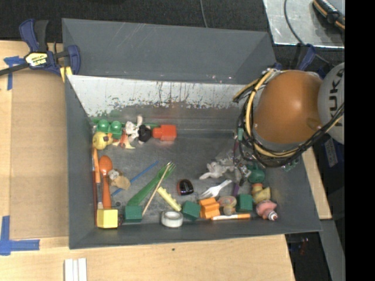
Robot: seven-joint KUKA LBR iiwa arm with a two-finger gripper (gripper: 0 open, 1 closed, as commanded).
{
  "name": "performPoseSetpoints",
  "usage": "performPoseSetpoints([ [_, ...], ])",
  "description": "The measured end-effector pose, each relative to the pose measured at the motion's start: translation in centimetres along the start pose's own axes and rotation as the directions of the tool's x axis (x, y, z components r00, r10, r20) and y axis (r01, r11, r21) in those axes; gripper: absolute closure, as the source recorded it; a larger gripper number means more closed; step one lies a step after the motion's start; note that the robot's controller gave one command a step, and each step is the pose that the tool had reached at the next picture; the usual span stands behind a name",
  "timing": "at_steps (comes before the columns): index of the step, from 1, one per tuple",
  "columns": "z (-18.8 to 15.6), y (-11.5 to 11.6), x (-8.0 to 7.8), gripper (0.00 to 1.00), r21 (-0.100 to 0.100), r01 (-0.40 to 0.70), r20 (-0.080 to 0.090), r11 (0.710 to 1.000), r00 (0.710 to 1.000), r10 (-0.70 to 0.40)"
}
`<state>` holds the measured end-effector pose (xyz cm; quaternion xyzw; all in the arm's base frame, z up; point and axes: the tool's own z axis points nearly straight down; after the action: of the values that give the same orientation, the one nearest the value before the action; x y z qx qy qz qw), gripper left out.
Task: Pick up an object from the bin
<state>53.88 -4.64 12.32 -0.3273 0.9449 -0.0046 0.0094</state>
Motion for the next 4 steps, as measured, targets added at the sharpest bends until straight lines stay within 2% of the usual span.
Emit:
performPoseSetpoints([
  [1, -1.3, -4.5, 1.5, 1.0, 0.0, 0.011, 0.002, 1.0, 1.0, -0.011],
  [2, 1.0, -2.5, 1.1, 1.0, 0.006, 0.016, 0.002, 1.0, 1.0, -0.016],
  [3, 4.3, -1.3, 6.4, 1.0, 0.01, 0.126, 0.012, 0.992, 0.992, -0.126],
  [4, 4.4, -2.4, 8.2, 1.0, 0.023, 0.133, 0.042, 0.991, 0.99, -0.134],
])
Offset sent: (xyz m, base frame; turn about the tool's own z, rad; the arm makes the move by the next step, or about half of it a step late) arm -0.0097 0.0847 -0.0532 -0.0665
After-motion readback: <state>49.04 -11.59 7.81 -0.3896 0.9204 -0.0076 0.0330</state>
